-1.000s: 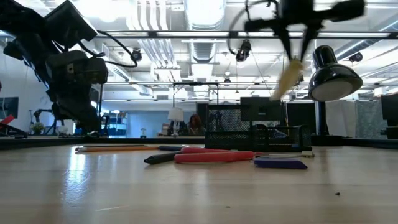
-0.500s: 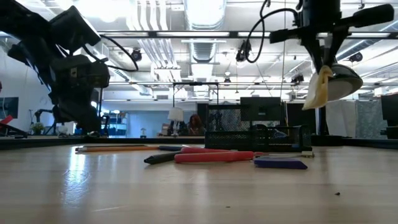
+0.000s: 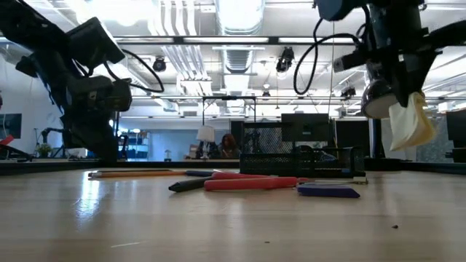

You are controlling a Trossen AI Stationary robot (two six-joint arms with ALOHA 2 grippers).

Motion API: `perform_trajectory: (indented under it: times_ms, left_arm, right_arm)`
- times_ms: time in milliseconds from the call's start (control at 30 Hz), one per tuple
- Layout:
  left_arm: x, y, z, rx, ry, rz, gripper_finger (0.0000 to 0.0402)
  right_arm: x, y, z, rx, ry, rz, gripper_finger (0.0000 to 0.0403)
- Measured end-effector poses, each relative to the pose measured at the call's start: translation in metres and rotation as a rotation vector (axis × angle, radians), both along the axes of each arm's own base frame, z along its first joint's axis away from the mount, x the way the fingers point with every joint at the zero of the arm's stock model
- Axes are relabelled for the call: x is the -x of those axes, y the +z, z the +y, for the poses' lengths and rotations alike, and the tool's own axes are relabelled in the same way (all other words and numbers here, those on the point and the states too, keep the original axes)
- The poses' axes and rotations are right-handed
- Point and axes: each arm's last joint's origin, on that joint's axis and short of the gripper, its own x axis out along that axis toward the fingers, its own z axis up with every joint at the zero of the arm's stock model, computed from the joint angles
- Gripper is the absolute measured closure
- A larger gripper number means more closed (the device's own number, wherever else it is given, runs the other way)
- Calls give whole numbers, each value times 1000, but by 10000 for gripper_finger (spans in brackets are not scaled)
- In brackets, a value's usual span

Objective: Pick and place office supplies into organizer
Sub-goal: Move the sticky note to the middle right of the table, then remove the blue binder clip from the desk organizer

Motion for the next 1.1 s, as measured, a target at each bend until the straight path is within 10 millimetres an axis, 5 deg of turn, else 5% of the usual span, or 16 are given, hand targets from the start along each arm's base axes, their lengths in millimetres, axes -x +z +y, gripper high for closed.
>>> perform_trajectory:
  times_ms: [233, 567, 667, 833, 1100]
  left_arm:
    - [-6, -2, 0, 9, -5, 26, 402]
    - [-10, -3, 1, 10, -5, 36, 402]
    - [-11, 0, 1, 9, -5, 15, 402]
    - [-12, 3, 1, 5, -5, -21, 402]
    - [-12, 3, 1, 6, -4, -26, 402]
  right_arm:
    - [7, -6, -5, 56, 21, 23, 354]
    - [7, 5, -5, 32, 149, 69, 211]
    - [-2, 22, -6, 15, 390, 3, 190]
    - [-30, 32, -13, -65, 1043, 13, 203]
    - [-42, -2, -67, -272, 1283, 45, 283]
